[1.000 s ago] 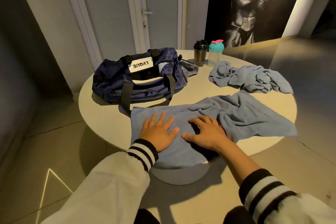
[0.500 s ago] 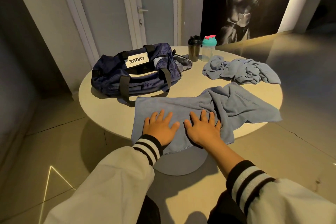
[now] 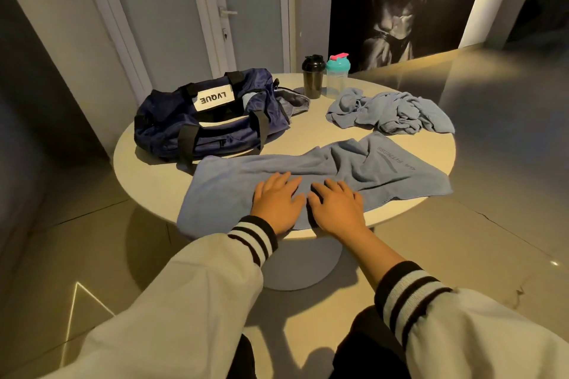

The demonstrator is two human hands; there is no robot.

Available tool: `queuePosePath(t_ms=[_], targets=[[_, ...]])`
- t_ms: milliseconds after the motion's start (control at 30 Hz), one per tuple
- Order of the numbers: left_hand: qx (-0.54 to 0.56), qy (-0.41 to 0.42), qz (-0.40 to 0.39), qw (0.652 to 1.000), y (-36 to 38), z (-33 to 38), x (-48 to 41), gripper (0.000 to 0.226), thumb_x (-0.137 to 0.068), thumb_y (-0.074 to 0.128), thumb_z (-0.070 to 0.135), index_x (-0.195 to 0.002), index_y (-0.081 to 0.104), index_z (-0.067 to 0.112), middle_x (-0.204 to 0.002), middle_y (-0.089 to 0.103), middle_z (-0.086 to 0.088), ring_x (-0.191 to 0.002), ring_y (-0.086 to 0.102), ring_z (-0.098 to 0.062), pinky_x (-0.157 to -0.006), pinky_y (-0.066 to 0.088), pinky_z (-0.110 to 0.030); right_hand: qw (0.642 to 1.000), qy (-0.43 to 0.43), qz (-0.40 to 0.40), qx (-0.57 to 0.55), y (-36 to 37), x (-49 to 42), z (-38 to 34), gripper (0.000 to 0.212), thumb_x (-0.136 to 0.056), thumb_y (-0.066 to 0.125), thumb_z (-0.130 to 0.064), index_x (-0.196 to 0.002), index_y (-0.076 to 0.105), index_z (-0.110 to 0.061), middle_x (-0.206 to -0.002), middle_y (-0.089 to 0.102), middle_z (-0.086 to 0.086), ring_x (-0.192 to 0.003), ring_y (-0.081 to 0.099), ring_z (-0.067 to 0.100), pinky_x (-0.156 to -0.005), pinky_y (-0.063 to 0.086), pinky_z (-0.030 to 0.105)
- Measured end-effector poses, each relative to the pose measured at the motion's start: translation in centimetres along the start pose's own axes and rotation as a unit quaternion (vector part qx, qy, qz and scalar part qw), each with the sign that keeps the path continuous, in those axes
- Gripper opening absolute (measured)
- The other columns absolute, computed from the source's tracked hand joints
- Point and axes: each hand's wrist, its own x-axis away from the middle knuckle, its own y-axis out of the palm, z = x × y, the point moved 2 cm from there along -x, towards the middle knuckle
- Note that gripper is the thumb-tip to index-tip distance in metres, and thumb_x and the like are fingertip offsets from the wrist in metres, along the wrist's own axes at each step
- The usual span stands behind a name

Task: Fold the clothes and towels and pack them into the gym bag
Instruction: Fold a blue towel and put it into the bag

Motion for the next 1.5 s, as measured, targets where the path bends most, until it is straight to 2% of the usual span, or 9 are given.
queuePosePath(t_ms=[300, 433, 633, 867, 1067, 1200, 1300, 1400, 1500], targets=[[-0.117, -0.027, -0.063, 0.991, 0.1, 1.2, -0.8, 0.062, -0.100, 0.029, 0.057, -0.156, 0.022, 0.032, -0.165, 0.019, -0.003, -0.150, 0.021, -0.029, -0.122, 0.010, -0.054, 0.995, 0.087, 0.058, 0.000, -2.4, 1.4, 6.9, 0.035, -0.102, 0.035, -0.043, -0.115, 0.061, -0.024, -0.129, 0.054, 0.007, -0.126, 0.040, 0.029, -0.100, 0.028, 0.042], [0.085, 0.076, 0.010, 0.993, 1.0, 6.6, -1.7, 0.048, -0.103, 0.042, 0.030, -0.151, 0.038, 0.029, -0.158, 0.037, 0.001, -0.144, 0.034, -0.022, -0.121, 0.025, -0.043, 0.993, 0.026, 0.099, -0.065, -3.0, 1.4, 6.2, 0.031, -0.102, 0.047, -0.028, -0.125, 0.066, -0.024, -0.125, 0.063, 0.006, -0.120, 0.049, 0.029, -0.097, 0.032, 0.038], [0.015, 0.129, -0.068, 0.989, 3.3, 9.0, -2.3, 0.051, -0.097, 0.046, 0.041, -0.147, 0.038, 0.039, -0.158, 0.031, 0.003, -0.146, 0.023, -0.024, -0.121, 0.019, -0.043, 0.960, 0.264, 0.066, -0.070, -5.0, 1.7, 12.0, 0.050, -0.103, 0.031, -0.051, -0.149, 0.036, -0.033, -0.165, 0.008, 0.014, -0.151, -0.004, 0.035, -0.116, 0.011, 0.054], [0.051, 0.094, 0.061, 0.992, 2.8, 12.1, -4.5, 0.024, -0.098, 0.045, 0.039, -0.112, 0.060, 0.027, -0.130, 0.053, -0.001, -0.122, 0.042, -0.027, -0.106, 0.037, -0.040, 0.966, 0.242, 0.082, -0.031, -5.0, 2.0, 14.0, 0.034, -0.100, 0.040, -0.034, -0.126, 0.055, -0.019, -0.144, 0.038, 0.008, -0.127, 0.033, 0.034, -0.101, 0.028, 0.043], [-0.080, 0.072, -0.127, 0.986, 5.5, 14.8, -6.0, 0.055, -0.103, 0.021, 0.054, -0.156, 0.008, 0.046, -0.168, -0.006, -0.002, -0.154, -0.009, -0.028, -0.121, -0.006, -0.052, 0.951, 0.178, 0.236, -0.088, -7.1, 2.0, 13.9, 0.051, -0.094, 0.050, -0.012, -0.144, 0.040, -0.015, -0.151, 0.032, 0.003, -0.132, 0.038, 0.030, -0.102, 0.034, 0.042], [0.170, 0.090, -0.093, 0.977, 4.8, 15.2, -5.9, 0.048, -0.107, 0.030, 0.042, -0.154, 0.031, 0.036, -0.166, 0.016, -0.001, -0.153, 0.012, -0.025, -0.124, 0.004, -0.049, 0.946, -0.015, 0.280, -0.163, -8.9, 1.7, 10.6, 0.060, -0.097, 0.050, -0.009, -0.154, 0.032, -0.011, -0.160, 0.026, 0.003, -0.144, 0.031, 0.023, -0.112, 0.034, 0.037], [0.453, 0.042, 0.027, 0.890, 3.2, 13.0, -5.4, 0.038, -0.107, 0.039, 0.031, -0.142, 0.052, 0.024, -0.150, 0.047, 0.000, -0.136, 0.044, -0.017, -0.116, 0.033, -0.037, 0.951, -0.040, 0.228, -0.207, -7.6, 1.3, 9.5, 0.057, -0.099, 0.048, -0.009, -0.154, 0.032, -0.010, -0.161, 0.024, 0.001, -0.145, 0.030, 0.019, -0.114, 0.033, 0.029], [0.138, 0.035, 0.003, 0.990, 2.4, 9.9, -6.0, 0.045, -0.104, 0.036, 0.043, -0.146, 0.046, 0.030, -0.157, 0.039, -0.002, -0.143, 0.035, -0.025, -0.117, 0.029, -0.043, 0.943, 0.091, 0.214, -0.237, -6.3, 0.8, 9.9, 0.067, -0.095, 0.049, -0.004, -0.156, 0.022, -0.008, -0.162, 0.016, 0.001, -0.144, 0.029, 0.028, -0.107, 0.043, 0.036], [-0.039, 0.038, -0.125, 0.991, 3.9, 8.4, -5.8, 0.061, -0.101, 0.026, 0.061, -0.158, 0.017, 0.040, -0.168, 0.000, 0.003, -0.154, -0.002, -0.026, -0.122, 0.002, -0.051, 0.941, 0.110, 0.215, -0.236, -6.2, 0.7, 8.4, 0.076, -0.092, 0.048, 0.001, -0.158, 0.011, -0.008, -0.163, 0.006, 0.000, -0.144, 0.028, 0.033, -0.099, 0.047, 0.041]])
